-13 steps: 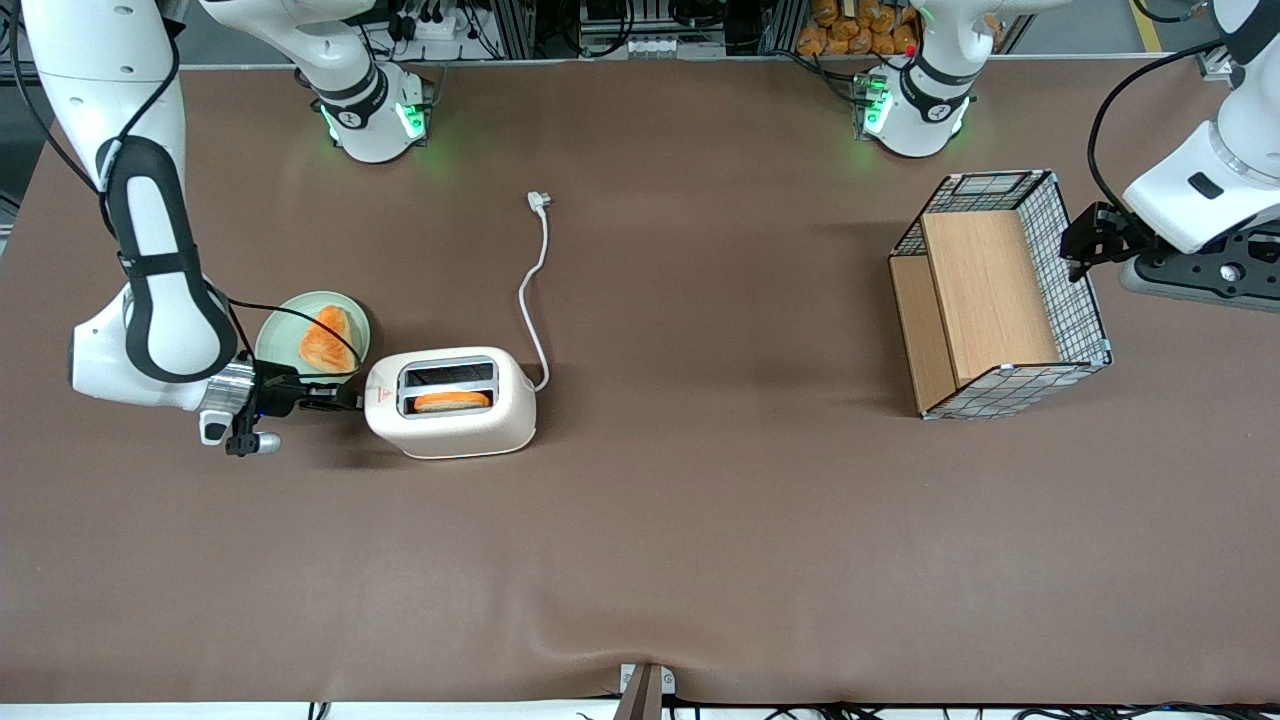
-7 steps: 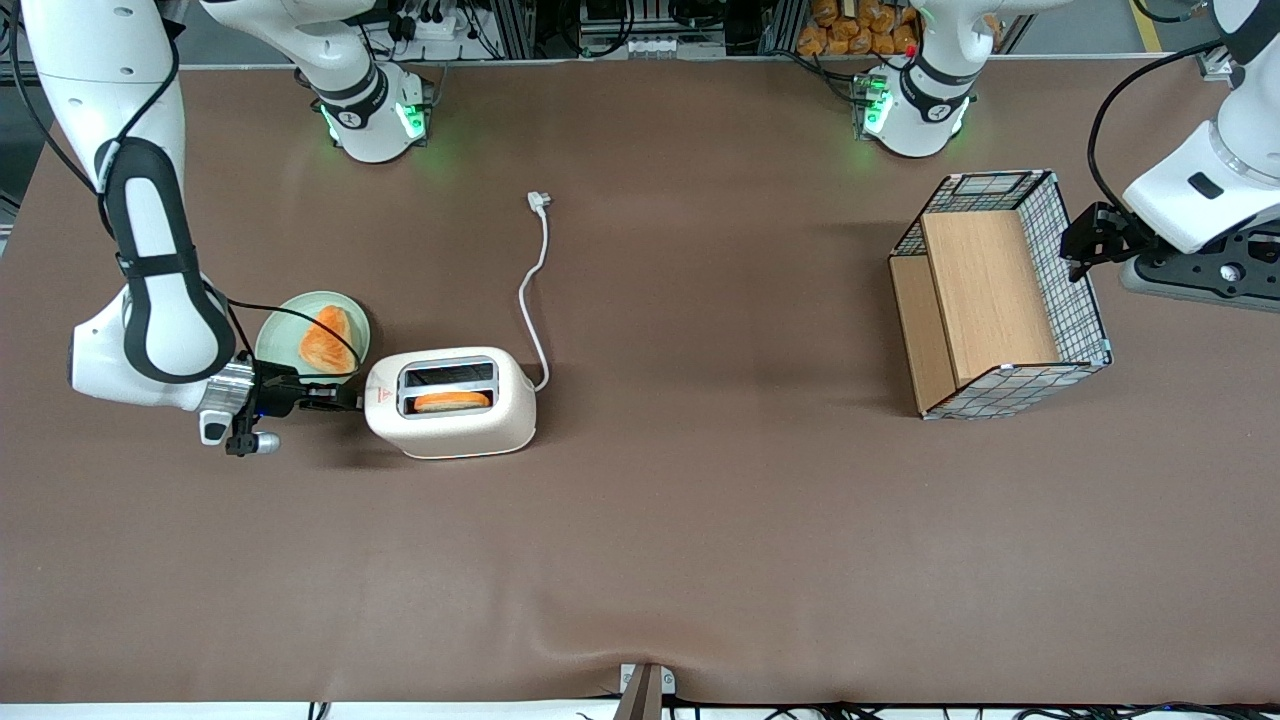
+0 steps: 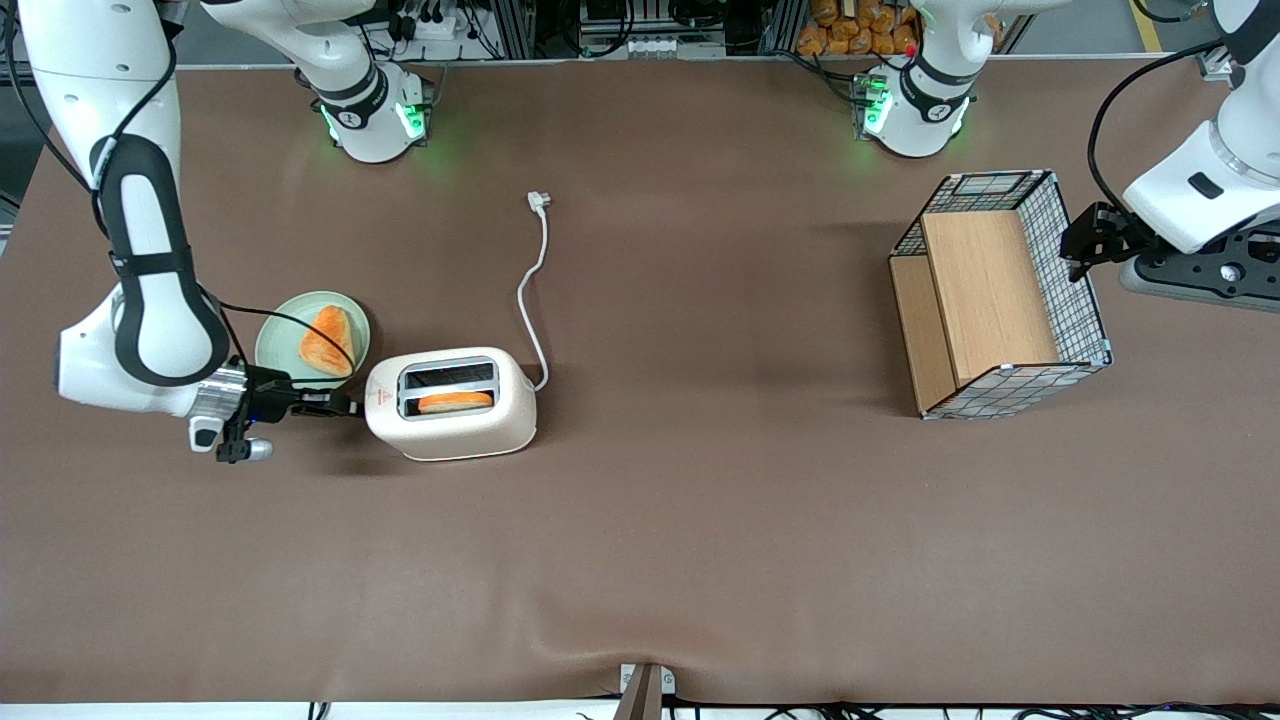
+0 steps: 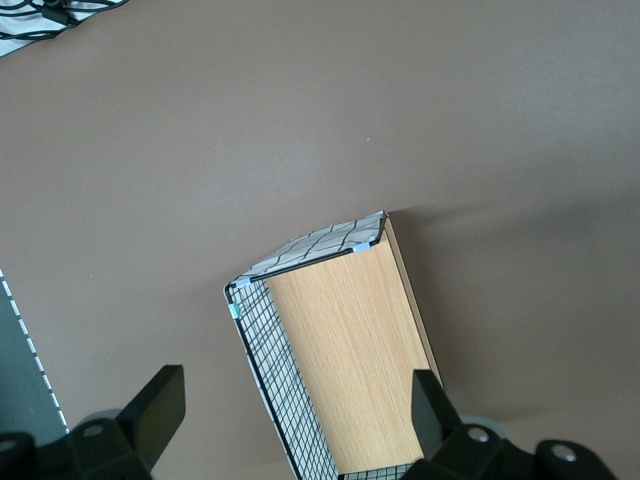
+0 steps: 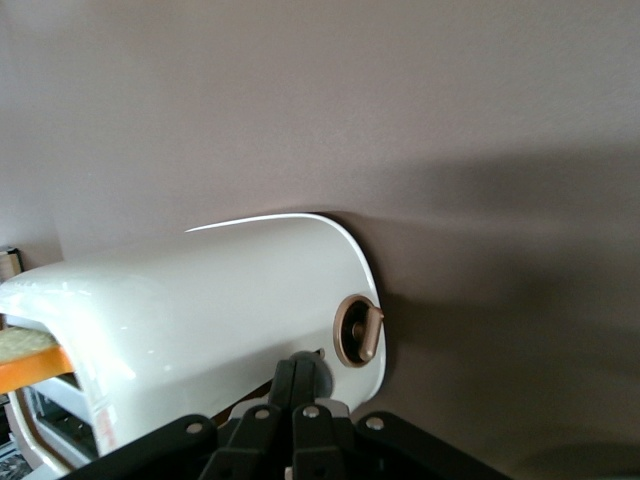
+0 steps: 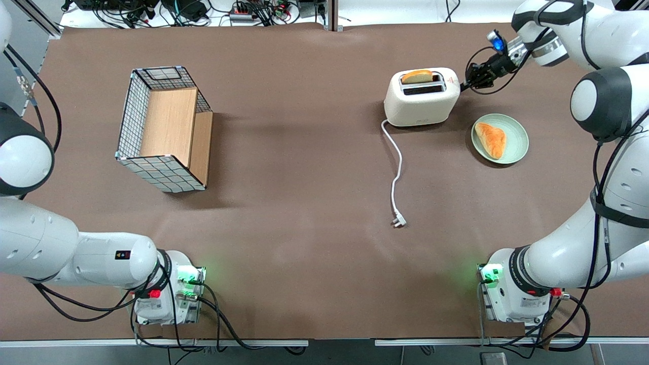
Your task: Press toaster button with right arm
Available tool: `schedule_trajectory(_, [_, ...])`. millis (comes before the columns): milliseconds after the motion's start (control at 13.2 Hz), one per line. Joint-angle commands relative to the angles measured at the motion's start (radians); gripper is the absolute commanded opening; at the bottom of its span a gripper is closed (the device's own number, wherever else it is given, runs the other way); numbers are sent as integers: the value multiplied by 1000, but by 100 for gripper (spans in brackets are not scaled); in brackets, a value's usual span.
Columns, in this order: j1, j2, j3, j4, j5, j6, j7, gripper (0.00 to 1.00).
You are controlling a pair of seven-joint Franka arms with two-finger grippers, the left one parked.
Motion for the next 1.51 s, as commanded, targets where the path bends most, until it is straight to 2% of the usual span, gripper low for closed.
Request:
schedule_trajectory(0, [11, -43, -30, 50, -110, -59, 107, 11])
schedule_trajectory(226, [15, -97, -40, 92, -237, -88, 162, 20])
schedule_trajectory(377, [23, -147, -37, 125, -355, -113, 257, 24])
schedule_trajectory(528, [46, -206, -37, 168, -486, -166, 341, 38])
schedule_trajectory(604, [54, -242, -37, 176, -558, -186, 365, 46])
schedule_trajectory(755, [66, -331, -29, 175, -691, -212, 374, 70])
schedule_trajectory(906, [66, -405, -34, 176, -719, -275, 388, 100])
schedule_trajectory(1132, [66, -515, -28, 172, -857, -328, 389, 100])
schedule_trajectory(1434, [64, -603, -29, 129, -870, -360, 450, 100])
